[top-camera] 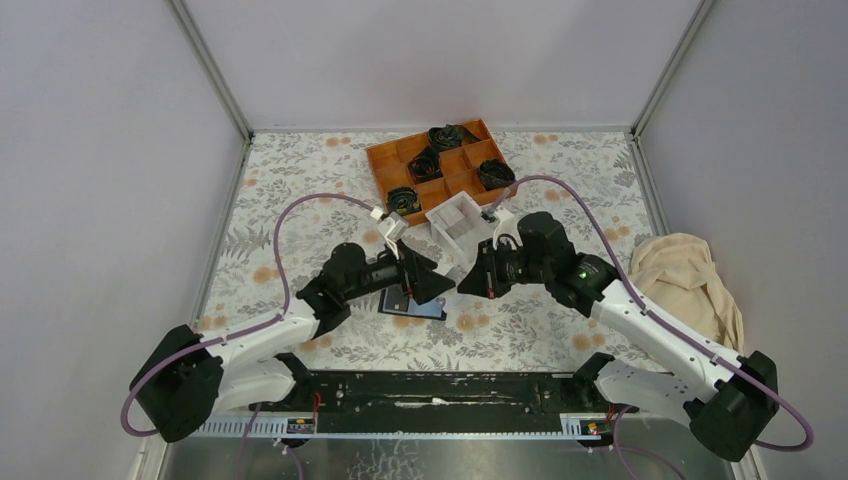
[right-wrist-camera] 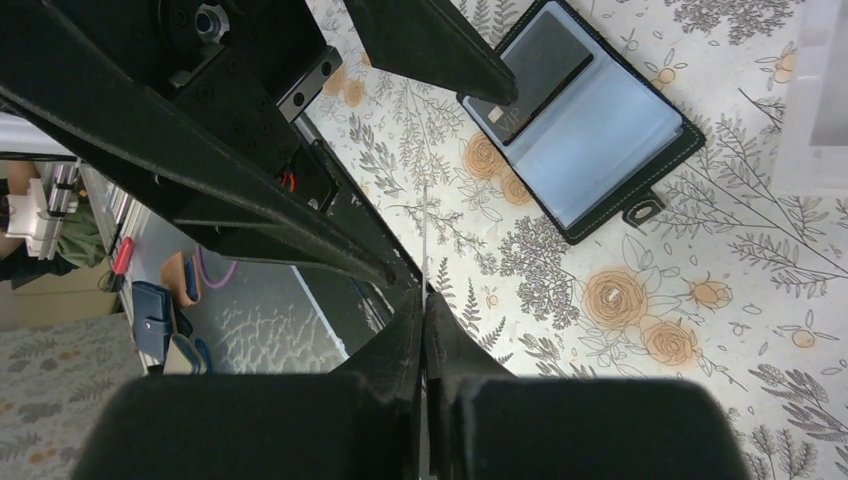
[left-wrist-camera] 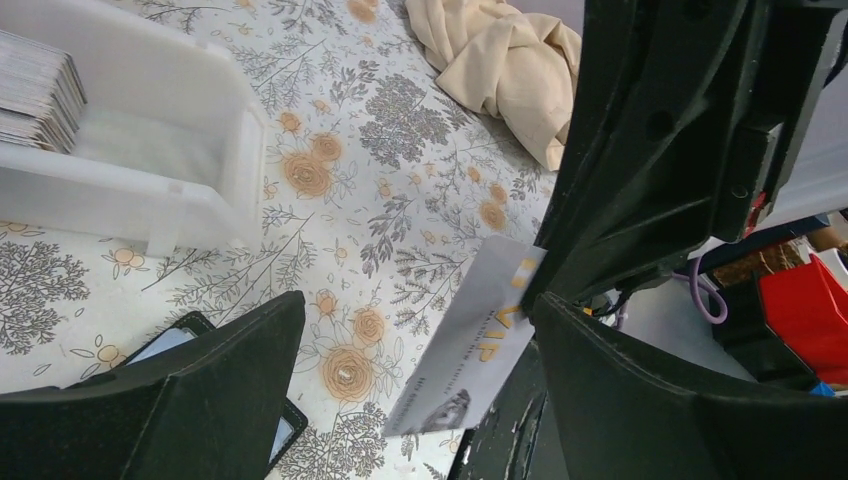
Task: Put the credit cards into the card holder
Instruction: Pick up the credit card from the storage box.
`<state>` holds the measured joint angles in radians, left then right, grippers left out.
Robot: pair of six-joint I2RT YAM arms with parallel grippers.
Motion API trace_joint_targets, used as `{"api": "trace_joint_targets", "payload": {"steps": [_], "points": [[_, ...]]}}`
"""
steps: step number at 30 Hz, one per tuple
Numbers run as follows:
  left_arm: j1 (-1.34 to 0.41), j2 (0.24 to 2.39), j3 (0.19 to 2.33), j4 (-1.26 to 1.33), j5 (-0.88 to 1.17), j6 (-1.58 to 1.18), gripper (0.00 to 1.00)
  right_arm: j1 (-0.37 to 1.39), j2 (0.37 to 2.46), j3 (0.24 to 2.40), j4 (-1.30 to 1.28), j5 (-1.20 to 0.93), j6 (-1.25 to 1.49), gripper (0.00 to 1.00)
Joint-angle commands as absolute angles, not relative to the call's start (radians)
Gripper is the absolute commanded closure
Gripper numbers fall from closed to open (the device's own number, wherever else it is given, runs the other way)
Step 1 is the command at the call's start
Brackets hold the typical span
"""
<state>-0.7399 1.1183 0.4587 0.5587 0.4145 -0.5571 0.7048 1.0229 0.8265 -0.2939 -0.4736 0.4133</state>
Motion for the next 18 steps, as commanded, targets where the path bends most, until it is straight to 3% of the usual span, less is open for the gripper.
{"api": "trace_joint_targets", "payload": {"steps": [1, 8, 18], "points": [[-0.745, 1.106, 0.459, 0.611, 0.468, -0.528, 0.09, 0.709, 1.031, 0.831, -0.208, -0.546, 0.441, 1.0], [-0.731, 1.123, 0.424, 0.705, 0.573, -0.575, 0.13, 0.708, 1.048, 0.835, -0.198, -0.571, 0.442, 1.0], [-0.642, 1.179, 0.309, 1.094, 0.768, -0.813, 0.26, 0.694, 1.039, 0.827, -0.217, -0.588, 0.42, 1.0]]}}
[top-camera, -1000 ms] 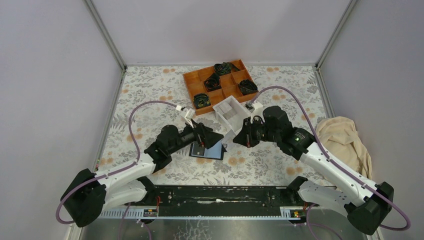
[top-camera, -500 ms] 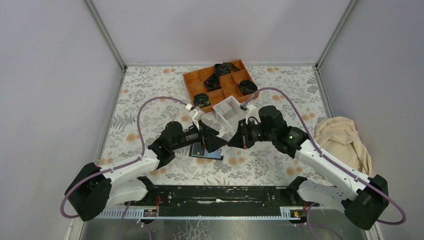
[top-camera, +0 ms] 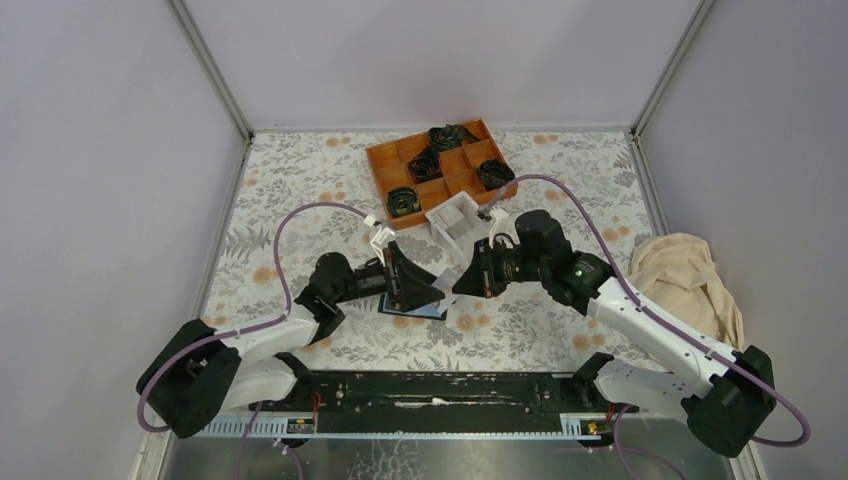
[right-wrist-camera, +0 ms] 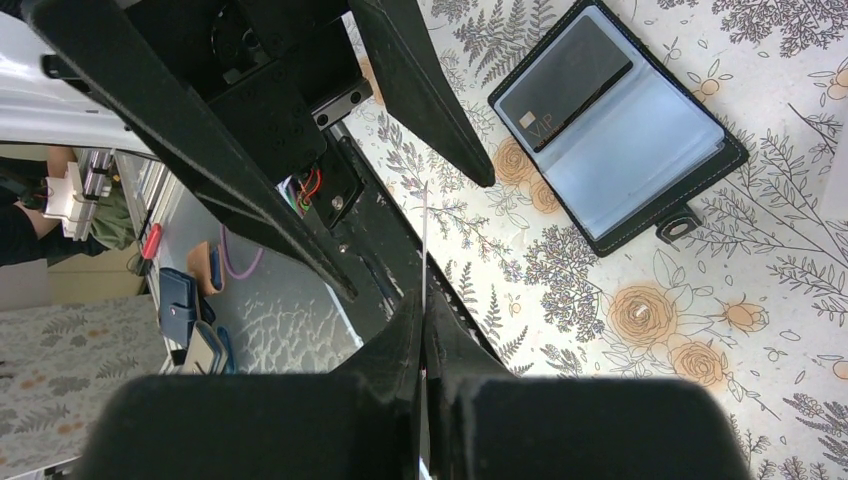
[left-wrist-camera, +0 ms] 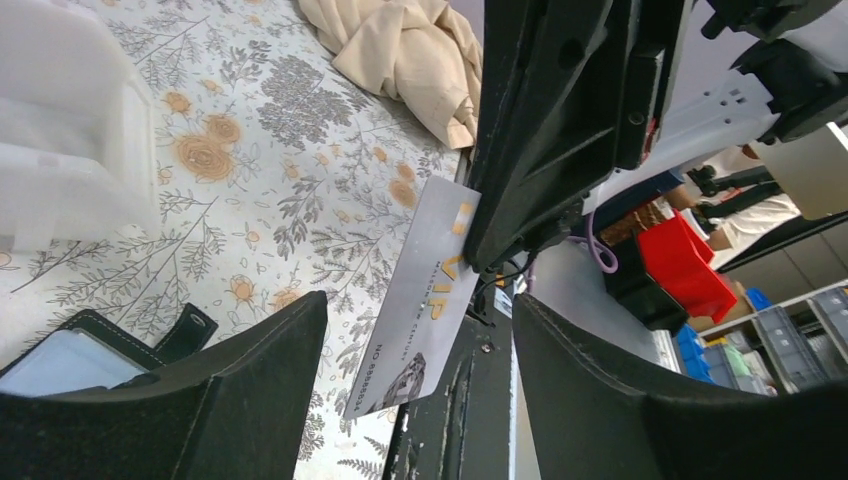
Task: Put the credit cards into the card holder
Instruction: Pick up the credit card from the storage box.
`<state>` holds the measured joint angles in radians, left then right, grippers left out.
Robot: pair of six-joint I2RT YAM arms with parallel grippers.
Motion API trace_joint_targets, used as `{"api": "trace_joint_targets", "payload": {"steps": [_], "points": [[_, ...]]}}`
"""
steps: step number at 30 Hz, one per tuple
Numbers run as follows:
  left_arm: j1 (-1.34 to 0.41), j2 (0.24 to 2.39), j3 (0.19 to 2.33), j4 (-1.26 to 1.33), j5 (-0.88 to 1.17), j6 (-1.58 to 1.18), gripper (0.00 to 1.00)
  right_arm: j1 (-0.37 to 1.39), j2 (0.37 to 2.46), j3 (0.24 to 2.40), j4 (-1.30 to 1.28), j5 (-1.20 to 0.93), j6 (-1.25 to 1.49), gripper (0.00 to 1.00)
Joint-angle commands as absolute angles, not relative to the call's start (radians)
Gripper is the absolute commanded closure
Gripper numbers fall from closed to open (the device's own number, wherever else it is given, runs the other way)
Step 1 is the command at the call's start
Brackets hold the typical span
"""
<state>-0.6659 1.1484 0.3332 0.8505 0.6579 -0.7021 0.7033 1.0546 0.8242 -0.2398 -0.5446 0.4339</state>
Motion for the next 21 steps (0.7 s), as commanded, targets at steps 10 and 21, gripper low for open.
{"api": "trace_joint_targets", "payload": {"steps": [10, 21], "points": [[-0.641, 1.315, 0.324, 1.306, 0.874, -0.944, 0.5, 0.668, 1.026, 0.804, -0.208, -0.631, 0.416, 1.0], [-0.641, 1.411, 0.34, 1.45, 0.932, -1.038, 0.77, 0.642, 1.01, 0.8, -0.22, -0.649, 0.406, 1.0]]}}
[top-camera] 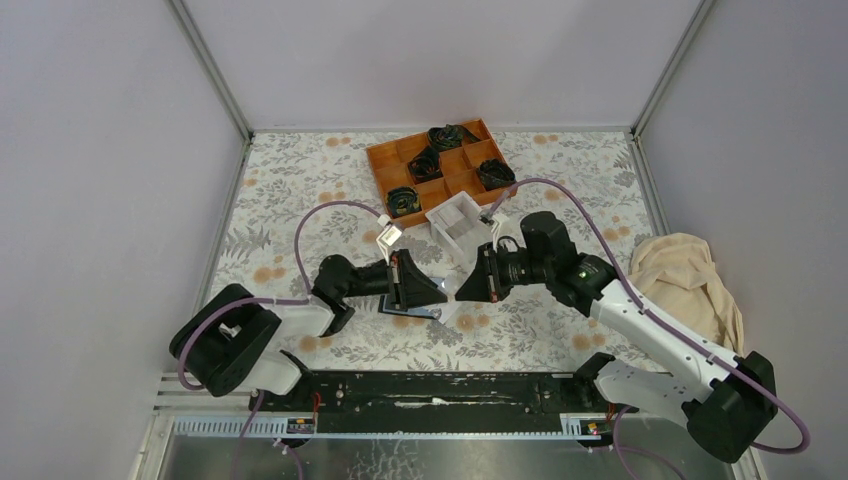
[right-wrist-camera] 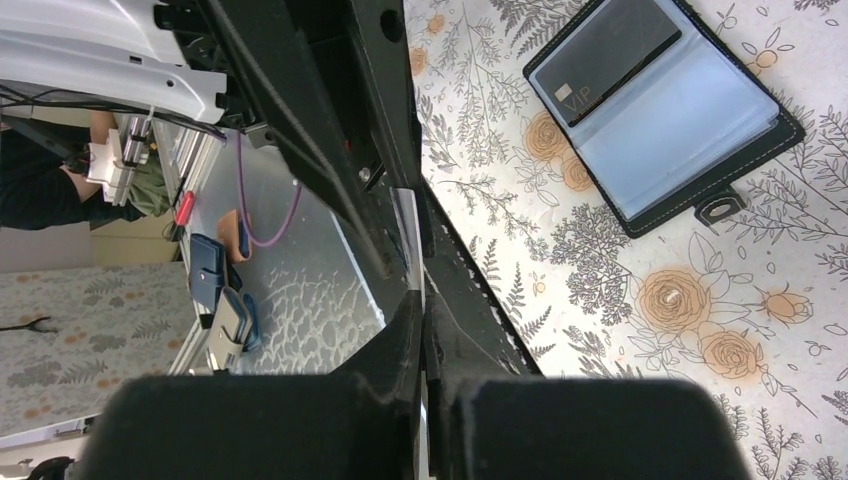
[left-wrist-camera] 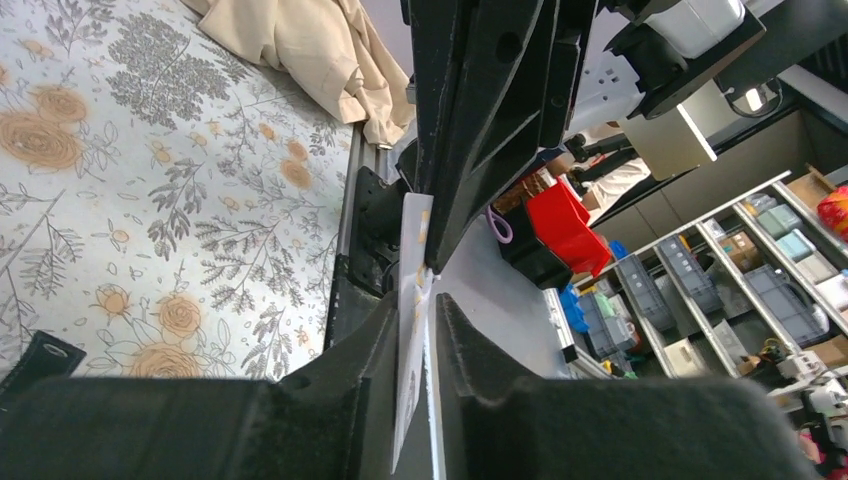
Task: Put the credit cards into the card holder
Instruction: Pick up the credit card from the storage box.
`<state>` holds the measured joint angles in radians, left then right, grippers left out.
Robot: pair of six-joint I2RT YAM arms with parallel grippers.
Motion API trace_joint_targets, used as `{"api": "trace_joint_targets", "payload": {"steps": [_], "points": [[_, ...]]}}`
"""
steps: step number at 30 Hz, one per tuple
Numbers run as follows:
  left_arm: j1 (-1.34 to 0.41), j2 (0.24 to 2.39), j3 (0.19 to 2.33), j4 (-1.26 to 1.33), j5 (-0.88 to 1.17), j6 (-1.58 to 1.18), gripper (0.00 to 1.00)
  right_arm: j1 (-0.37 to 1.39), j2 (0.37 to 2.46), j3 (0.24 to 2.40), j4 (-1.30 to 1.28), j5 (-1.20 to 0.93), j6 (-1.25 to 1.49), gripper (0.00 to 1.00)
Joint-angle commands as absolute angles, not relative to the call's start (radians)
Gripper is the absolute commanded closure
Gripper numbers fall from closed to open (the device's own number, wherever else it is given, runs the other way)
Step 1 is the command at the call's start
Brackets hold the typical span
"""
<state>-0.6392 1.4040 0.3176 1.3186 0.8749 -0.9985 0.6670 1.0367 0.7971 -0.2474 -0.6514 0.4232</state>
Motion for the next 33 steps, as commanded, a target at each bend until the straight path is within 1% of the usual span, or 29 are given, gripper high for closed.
{"api": "trace_joint_targets", "payload": {"steps": [1, 3, 6, 12, 13, 14, 15, 16, 17, 18, 19, 23, 27, 30, 33], "points": [[-0.641, 1.413, 0.34, 1.449, 0.931, -1.037, 0.79, 0.639, 1.008, 0.798, -0.222, -0.651, 0.405, 1.0], [-0.641, 1.417, 0.342, 1.445, 0.931, -1.034, 0.84, 0.636, 1.007, 0.799, -0.225, -0.656, 0.404, 1.0], [-0.64, 1.42, 0.342, 1.443, 0.928, -1.029, 0.99, 0.631, 1.007, 0.798, -0.224, -0.655, 0.405, 1.0], [-0.619, 1.407, 0.312, 1.416, 0.876, -1.003, 1.0, 0.629, 1.01, 0.8, -0.209, -0.638, 0.416, 1.0], [-0.613, 1.392, 0.303, 1.385, 0.849, -0.987, 1.0, 0.629, 1.012, 0.803, -0.212, -0.623, 0.414, 0.96], [-0.606, 1.371, 0.291, 1.342, 0.809, -0.961, 1.0, 0.629, 1.013, 0.805, -0.214, -0.608, 0.412, 0.81], [-0.604, 1.346, 0.282, 1.276, 0.766, -0.929, 1.0, 0.629, 1.014, 0.804, -0.211, -0.591, 0.414, 0.69], [-0.603, 1.316, 0.277, 1.191, 0.713, -0.887, 1.0, 0.629, 1.014, 0.804, -0.209, -0.574, 0.416, 0.61], [-0.602, 1.285, 0.274, 1.099, 0.653, -0.846, 1.0, 0.629, 1.016, 0.803, -0.205, -0.553, 0.42, 0.56], [-0.603, 1.255, 0.27, 0.996, 0.597, -0.814, 1.0, 0.629, 1.018, 0.805, -0.204, -0.532, 0.42, 0.54], [-0.604, 1.23, 0.257, 0.957, 0.544, -0.796, 1.0, 0.629, 1.022, 0.805, -0.2, -0.516, 0.423, 0.53], [-0.604, 1.164, 0.204, 0.883, 0.366, -0.803, 1.0, 0.633, 1.043, 0.786, -0.152, -0.441, 0.441, 0.51], [-0.604, 1.167, 0.173, 0.851, 0.264, -0.821, 1.0, 0.684, 1.081, 0.785, -0.127, -0.332, 0.444, 0.55], [-0.603, 1.188, 0.153, 0.861, 0.21, -0.842, 1.0, 0.736, 1.123, 0.799, -0.125, -0.235, 0.44, 0.62], [-0.601, 1.226, 0.14, 0.893, 0.194, -0.849, 1.0, 0.765, 1.162, 0.798, -0.11, -0.163, 0.441, 0.74]]}}
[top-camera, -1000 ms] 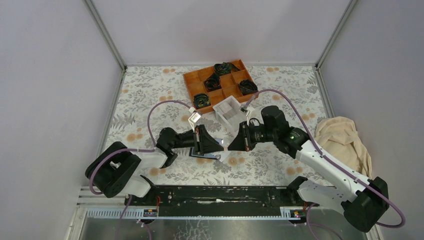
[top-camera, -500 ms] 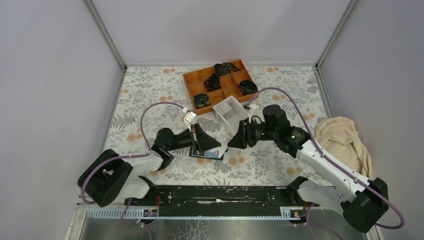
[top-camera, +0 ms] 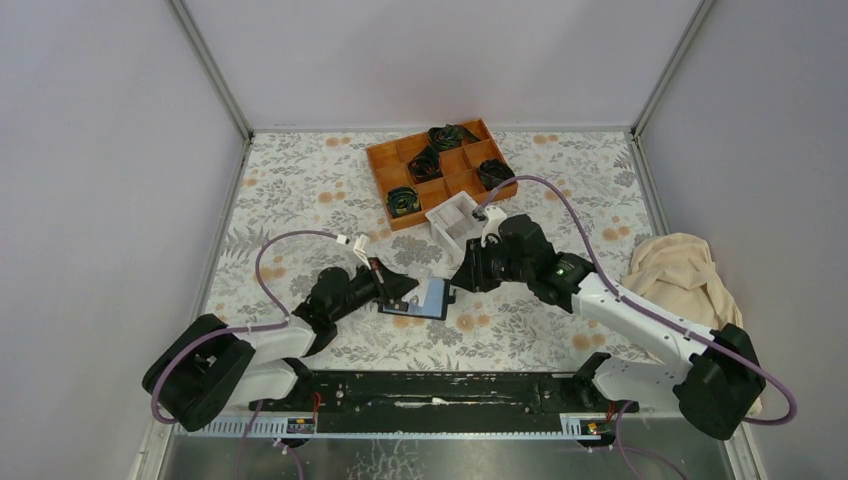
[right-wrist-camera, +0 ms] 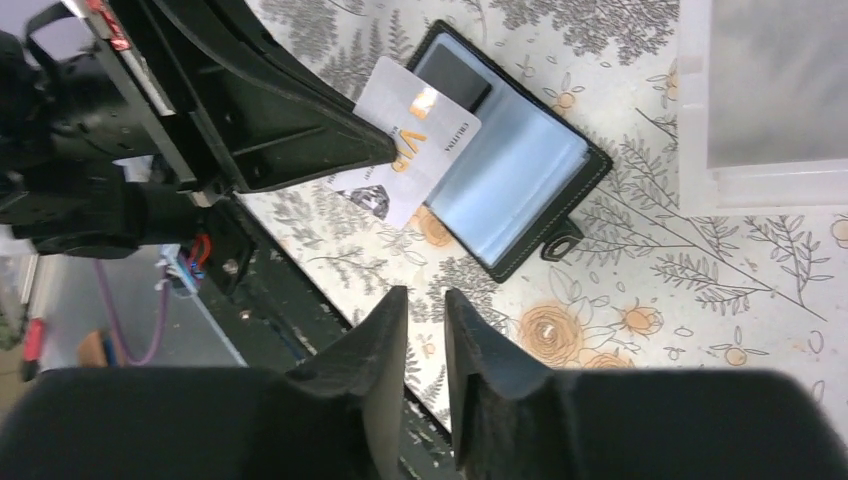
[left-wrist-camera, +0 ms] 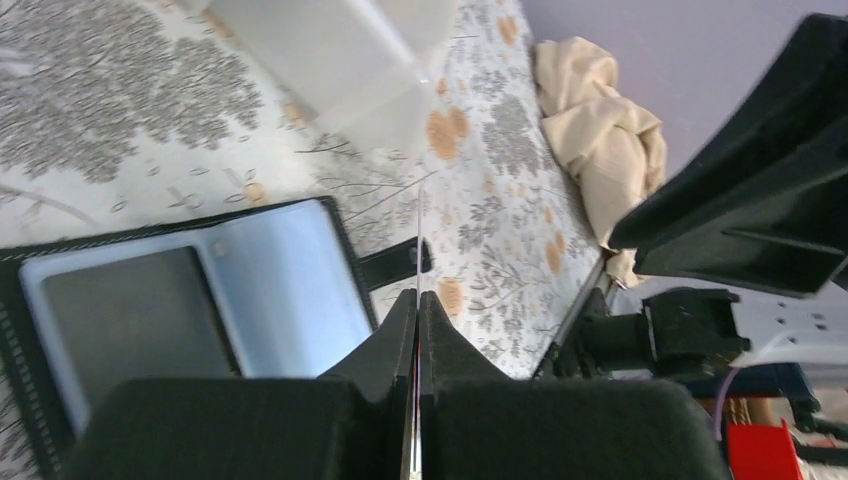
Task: Put the credit cards into the card holder
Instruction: Pick up the credit card from the storage box, then insert the credit card into the card holder.
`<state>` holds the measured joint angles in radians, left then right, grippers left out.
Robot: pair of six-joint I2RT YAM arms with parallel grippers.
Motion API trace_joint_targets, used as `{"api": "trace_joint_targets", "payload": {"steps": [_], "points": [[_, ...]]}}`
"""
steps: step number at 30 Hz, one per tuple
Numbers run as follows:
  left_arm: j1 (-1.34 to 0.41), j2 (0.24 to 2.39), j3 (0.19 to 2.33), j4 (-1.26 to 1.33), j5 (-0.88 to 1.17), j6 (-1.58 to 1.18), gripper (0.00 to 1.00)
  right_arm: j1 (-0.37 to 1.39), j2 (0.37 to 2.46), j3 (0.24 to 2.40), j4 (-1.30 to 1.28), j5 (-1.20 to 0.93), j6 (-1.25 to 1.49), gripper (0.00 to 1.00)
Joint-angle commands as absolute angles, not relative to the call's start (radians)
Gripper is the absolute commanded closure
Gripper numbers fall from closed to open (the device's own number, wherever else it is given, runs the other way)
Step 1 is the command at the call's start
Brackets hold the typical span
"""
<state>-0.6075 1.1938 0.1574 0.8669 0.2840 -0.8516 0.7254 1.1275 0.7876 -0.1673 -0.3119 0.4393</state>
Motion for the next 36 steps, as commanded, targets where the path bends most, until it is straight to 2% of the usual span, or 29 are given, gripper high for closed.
{"api": "trace_joint_targets", "payload": {"steps": [1, 4, 16, 36], "points": [[-0.6, 1.243, 0.141, 0.903, 0.199, -0.847, 1.0, 0.771, 1.175, 0.797, -0.104, -0.145, 0.443, 0.77], [-0.579, 1.281, 0.139, 0.933, 0.221, -0.842, 1.0, 0.786, 1.215, 0.792, -0.075, -0.124, 0.449, 0.84], [-0.495, 1.415, 0.1, 1.094, 0.305, -0.871, 1.0, 0.85, 1.39, 0.792, 0.008, -0.048, 0.462, 1.0], [-0.458, 1.557, 0.089, 1.232, 0.334, -0.893, 1.0, 0.89, 1.614, 0.828, 0.053, 0.056, 0.462, 1.0]]}}
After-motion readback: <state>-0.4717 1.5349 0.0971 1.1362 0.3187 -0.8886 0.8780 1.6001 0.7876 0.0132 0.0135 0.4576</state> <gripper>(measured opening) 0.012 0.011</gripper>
